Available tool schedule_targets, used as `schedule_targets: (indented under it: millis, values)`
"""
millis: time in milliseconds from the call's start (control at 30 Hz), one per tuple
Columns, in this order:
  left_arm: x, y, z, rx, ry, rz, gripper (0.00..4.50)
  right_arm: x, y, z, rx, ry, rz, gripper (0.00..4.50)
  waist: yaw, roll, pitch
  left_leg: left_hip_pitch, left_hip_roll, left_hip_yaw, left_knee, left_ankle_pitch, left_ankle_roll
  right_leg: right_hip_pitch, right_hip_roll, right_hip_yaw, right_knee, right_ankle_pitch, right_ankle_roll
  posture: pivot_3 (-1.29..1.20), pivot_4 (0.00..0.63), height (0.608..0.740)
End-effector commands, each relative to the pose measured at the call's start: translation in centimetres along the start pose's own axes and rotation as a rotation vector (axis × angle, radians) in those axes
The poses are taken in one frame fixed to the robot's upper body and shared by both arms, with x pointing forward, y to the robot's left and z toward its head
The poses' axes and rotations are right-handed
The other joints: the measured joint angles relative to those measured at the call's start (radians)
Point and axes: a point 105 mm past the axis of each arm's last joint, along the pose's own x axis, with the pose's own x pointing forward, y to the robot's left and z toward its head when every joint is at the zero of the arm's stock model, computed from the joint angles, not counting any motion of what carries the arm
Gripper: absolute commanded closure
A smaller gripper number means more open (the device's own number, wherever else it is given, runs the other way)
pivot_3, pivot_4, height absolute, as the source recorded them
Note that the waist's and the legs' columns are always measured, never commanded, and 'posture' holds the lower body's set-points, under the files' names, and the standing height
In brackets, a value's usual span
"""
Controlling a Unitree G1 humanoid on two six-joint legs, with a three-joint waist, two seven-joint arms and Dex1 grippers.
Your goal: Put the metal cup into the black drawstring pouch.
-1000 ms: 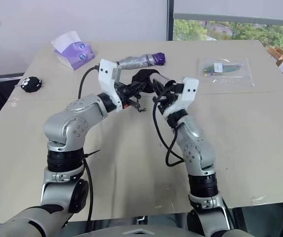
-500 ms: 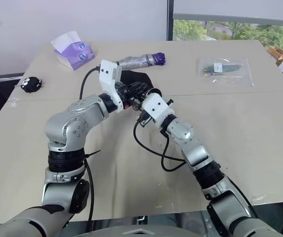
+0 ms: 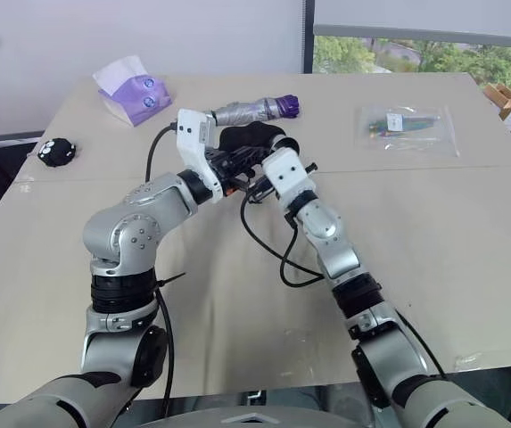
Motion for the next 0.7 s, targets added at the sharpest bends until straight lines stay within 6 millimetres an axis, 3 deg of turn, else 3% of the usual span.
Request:
schedule_targets:
  millis: [33, 300, 533, 667, 700]
  values:
    - [-0.2, -1.1, 1.0, 0.019, -0.048, -0.037, 4.5, 0.2, -0.8, 2.3, 0.064, -0.085, -0.007, 4.47, 0.0, 0.0, 0.0, 0.0, 0.0, 0.0, 0.0, 0.0, 0.0, 0.0, 0.0, 0.0, 0.0, 0.0, 0.0, 0.0, 0.15, 0.74]
    - [0.1, -1.3, 1.9, -0.021, -0.091, -0.051, 4.5, -0.3, 0.1, -1.2, -0.545, 0.065, 0.223, 4.47, -0.001, 0.0, 0.0, 0.0, -0.001, 0.0, 0.0, 0.0, 0.0, 0.0, 0.0, 0.0, 0.001, 0.0, 0.0, 0.0, 0.15, 0.74]
    - [0.1, -1.2, 2.5, -0.121, -0.129, -0.057, 4.5, -1.1, -0.2, -1.1, -0.725, 0.053, 0.322, 4.47, -0.001, 0.0, 0.0, 0.0, -0.001, 0.0, 0.0, 0.0, -0.001, 0.0, 0.0, 0.0, 0.001, 0.0, 0.0, 0.0, 0.15, 0.74]
    - [0.0, -1.8, 1.6, -0.189, -0.095, -0.104, 4.5, -1.7, 0.0, -0.4, -0.826, 0.045, 0.39, 4.47, 0.0, 0.0, 0.0, 0.0, -0.001, 0.0, 0.0, 0.0, -0.001, 0.0, 0.0, 0.0, 0.001, 0.0, 0.0, 0.0, 0.15, 0.74]
    - [-0.1, -1.9, 1.5, -0.195, -0.09, -0.109, 4.5, -1.8, 0.0, -0.4, -0.827, 0.051, 0.391, 4.15, 0.0, 0.0, 0.0, 0.0, -0.001, 0.0, 0.0, 0.0, -0.001, 0.0, 0.0, 0.0, 0.0, 0.0, 0.0, 0.0, 0.15, 0.74]
